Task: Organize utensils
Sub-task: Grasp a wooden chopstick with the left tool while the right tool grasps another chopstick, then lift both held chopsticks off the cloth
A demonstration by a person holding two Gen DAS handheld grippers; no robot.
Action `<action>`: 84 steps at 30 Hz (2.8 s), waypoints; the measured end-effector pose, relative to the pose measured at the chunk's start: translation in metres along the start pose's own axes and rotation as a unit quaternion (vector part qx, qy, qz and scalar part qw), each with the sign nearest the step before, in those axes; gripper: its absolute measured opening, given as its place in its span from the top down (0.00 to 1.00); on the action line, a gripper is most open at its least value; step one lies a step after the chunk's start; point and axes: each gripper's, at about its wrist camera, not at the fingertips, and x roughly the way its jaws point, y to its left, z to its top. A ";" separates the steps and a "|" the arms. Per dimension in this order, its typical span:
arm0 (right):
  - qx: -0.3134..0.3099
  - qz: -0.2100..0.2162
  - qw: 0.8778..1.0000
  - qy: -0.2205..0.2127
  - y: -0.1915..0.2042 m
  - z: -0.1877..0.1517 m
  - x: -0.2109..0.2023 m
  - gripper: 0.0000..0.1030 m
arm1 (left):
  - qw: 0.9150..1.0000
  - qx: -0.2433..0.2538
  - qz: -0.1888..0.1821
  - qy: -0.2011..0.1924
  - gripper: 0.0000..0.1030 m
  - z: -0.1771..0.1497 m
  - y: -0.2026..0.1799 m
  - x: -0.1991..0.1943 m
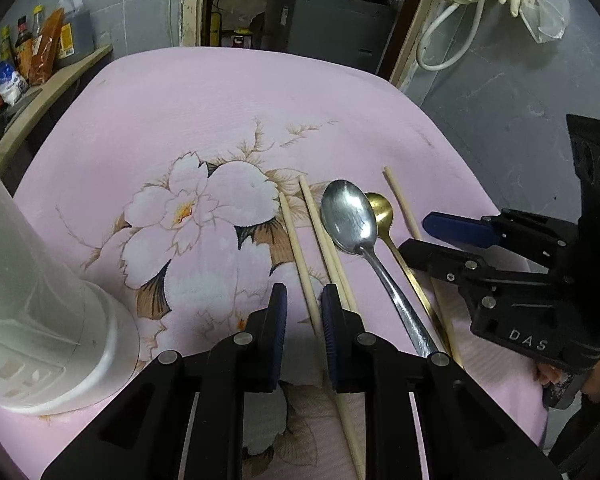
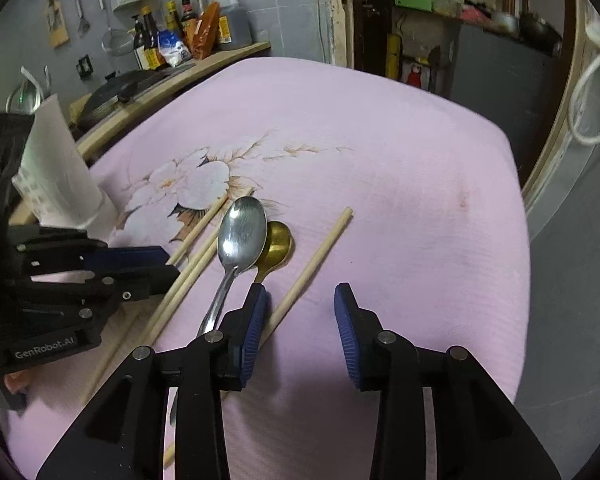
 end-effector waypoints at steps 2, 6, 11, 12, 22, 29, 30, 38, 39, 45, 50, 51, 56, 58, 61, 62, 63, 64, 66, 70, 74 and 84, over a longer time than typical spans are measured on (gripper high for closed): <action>0.000 0.001 1.000 -0.004 0.000 -0.002 -0.002 0.70 | 1.000 0.005 0.011 -0.004 0.91 -0.002 -0.001 -0.001; -0.015 -0.004 1.000 -0.010 0.008 -0.005 -0.006 0.86 | 1.000 -0.011 0.013 -0.006 0.96 -0.005 0.003 -0.005; -0.024 -0.005 1.000 -0.011 0.014 -0.014 -0.014 0.93 | 0.999 -0.029 0.012 -0.013 0.97 -0.017 0.007 -0.018; -0.025 -0.005 1.000 -0.011 0.014 -0.016 -0.015 0.93 | 0.999 -0.032 0.013 -0.015 0.97 -0.020 0.007 -0.022; -0.054 -0.017 0.998 -0.003 0.027 -0.041 -0.039 0.93 | 0.998 -0.064 -0.024 -0.003 0.97 -0.058 0.021 -0.058; -0.057 -0.024 0.998 0.005 0.030 -0.047 -0.045 0.93 | 0.998 -0.047 -0.030 0.008 0.97 -0.065 0.022 -0.070; -0.054 -0.025 0.998 0.006 0.029 -0.046 -0.044 0.93 | 0.998 -0.047 -0.031 0.012 0.97 -0.064 0.023 -0.069; -0.049 -0.032 0.998 0.013 0.031 -0.035 -0.030 0.87 | 0.998 -0.016 -0.030 0.051 0.96 -0.053 0.014 -0.058; -0.047 -0.030 0.998 0.014 0.030 -0.034 -0.029 0.85 | 0.998 -0.012 -0.030 0.053 0.96 -0.051 0.014 -0.056; -0.050 -0.036 0.998 0.022 0.031 -0.022 -0.014 0.80 | 0.996 -0.003 -0.036 0.082 0.96 -0.041 0.015 -0.048; -0.054 -0.038 0.997 0.035 0.033 -0.015 -0.007 0.77 | 0.995 -0.001 -0.041 0.087 0.96 -0.040 0.015 -0.046; -0.054 -0.039 0.997 0.036 0.033 -0.015 -0.007 0.75 | 0.995 -0.001 -0.041 0.087 0.96 -0.040 0.015 -0.046; -0.083 -0.064 0.994 0.032 0.043 -0.014 -0.003 0.71 | 0.996 0.000 -0.039 0.082 0.96 -0.035 0.010 -0.042; -0.088 -0.073 0.993 0.029 0.047 -0.015 -0.002 0.70 | 0.996 0.001 -0.039 0.081 0.96 -0.035 0.010 -0.040; -0.106 -0.082 0.991 0.027 0.050 -0.018 -0.002 0.73 | 0.996 0.001 -0.040 0.078 0.96 -0.034 0.008 -0.038; -0.106 -0.084 0.991 0.026 0.050 -0.018 -0.002 0.74 | 0.996 0.001 -0.040 0.077 0.96 -0.033 0.008 -0.037; -0.107 -0.085 0.990 0.024 0.051 -0.019 -0.002 0.76 | 0.996 0.001 -0.040 0.076 0.96 -0.034 0.007 -0.038; -0.110 -0.088 0.990 0.022 0.051 -0.019 -0.003 0.81 | 0.996 0.002 -0.040 0.075 0.96 -0.035 0.006 -0.038; -0.112 -0.091 0.989 0.020 0.051 -0.020 -0.004 0.86 | 0.997 0.002 -0.039 0.072 0.97 -0.037 0.009 -0.041; -0.095 -0.077 0.992 0.018 0.047 -0.016 -0.009 0.94 | 0.998 -0.010 -0.043 0.053 0.97 -0.042 0.014 -0.046; -0.044 -0.035 0.998 0.006 0.033 -0.014 -0.015 0.96 | 0.998 -0.029 -0.057 0.019 0.97 -0.049 0.019 -0.055; 0.019 0.015 0.994 -0.111 0.033 -0.030 -0.056 0.97 | 0.993 -0.049 -0.064 -0.083 0.97 -0.064 0.025 -0.088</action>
